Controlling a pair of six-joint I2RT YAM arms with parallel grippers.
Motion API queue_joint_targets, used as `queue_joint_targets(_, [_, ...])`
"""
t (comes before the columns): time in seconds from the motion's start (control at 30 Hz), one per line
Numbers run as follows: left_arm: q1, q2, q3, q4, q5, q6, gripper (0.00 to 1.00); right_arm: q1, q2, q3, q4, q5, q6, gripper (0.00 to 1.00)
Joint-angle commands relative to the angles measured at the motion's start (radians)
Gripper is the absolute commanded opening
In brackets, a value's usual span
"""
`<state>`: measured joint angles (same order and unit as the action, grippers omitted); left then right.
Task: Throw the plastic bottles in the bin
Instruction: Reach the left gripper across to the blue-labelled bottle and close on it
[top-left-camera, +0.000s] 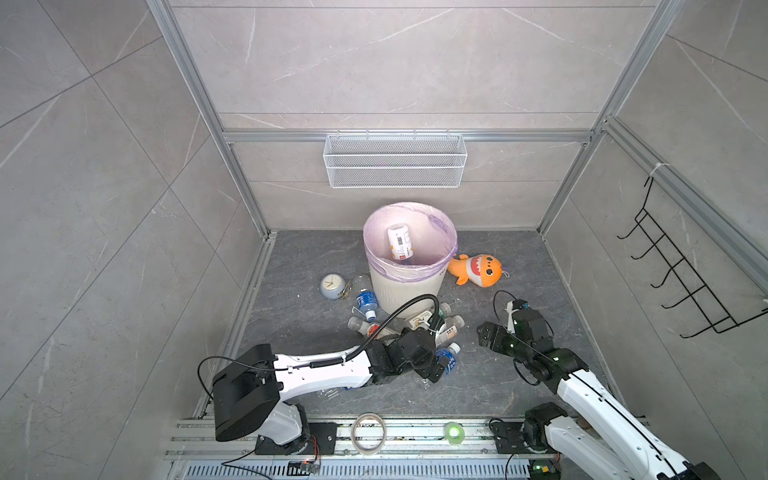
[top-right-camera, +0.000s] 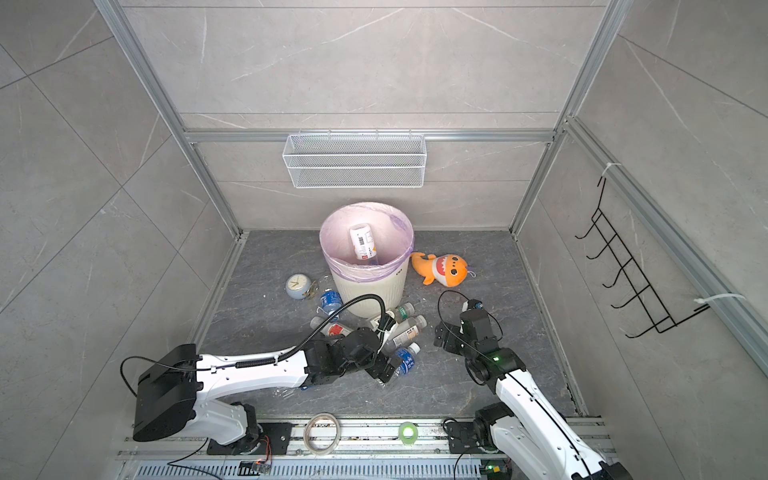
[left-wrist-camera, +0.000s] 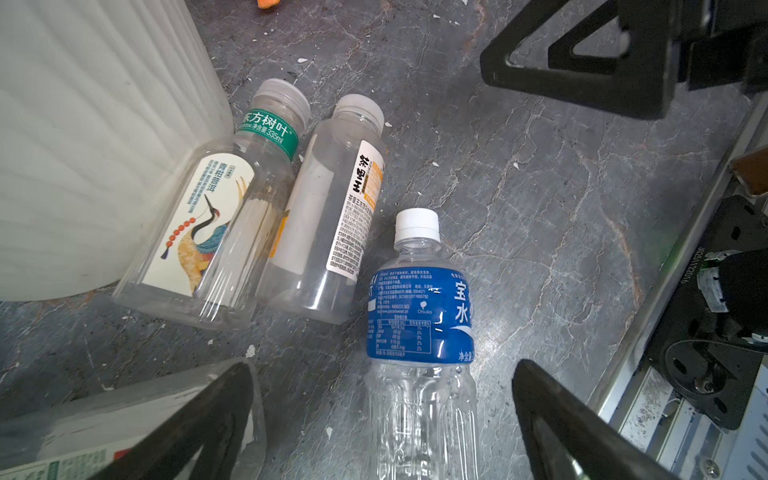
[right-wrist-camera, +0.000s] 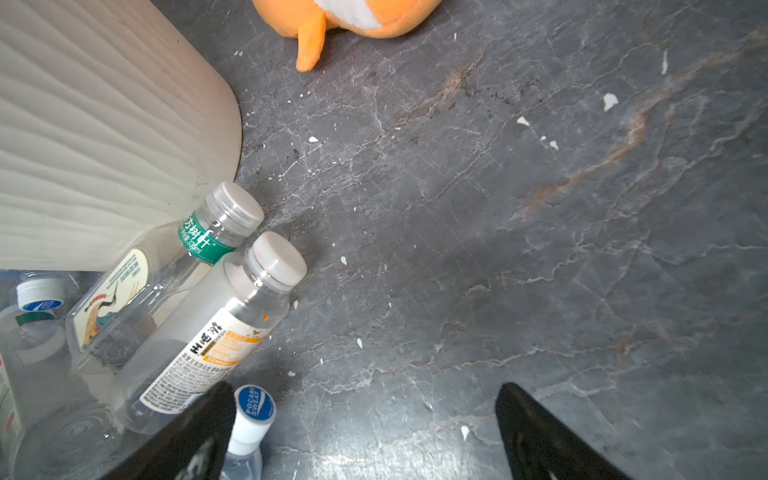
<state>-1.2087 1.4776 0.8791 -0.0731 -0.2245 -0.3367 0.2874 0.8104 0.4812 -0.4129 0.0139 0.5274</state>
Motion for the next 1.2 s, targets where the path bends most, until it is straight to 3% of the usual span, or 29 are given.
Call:
queue_joint_targets(0.0, [-0.015, 0.028, 0.053, 0.038, -0.007, -0.002, 1.0, -0.012, -0.012, -0.015, 0.01, -0.032, -0.004, 1.0])
queue_joint_targets(1.17, [-0.089, 0.228, 0.117, -0.058, -0.044, -0.111, 0.92, -0.03, -0.007, -0.018, 0.015, -0.054, -0.006, 1.0])
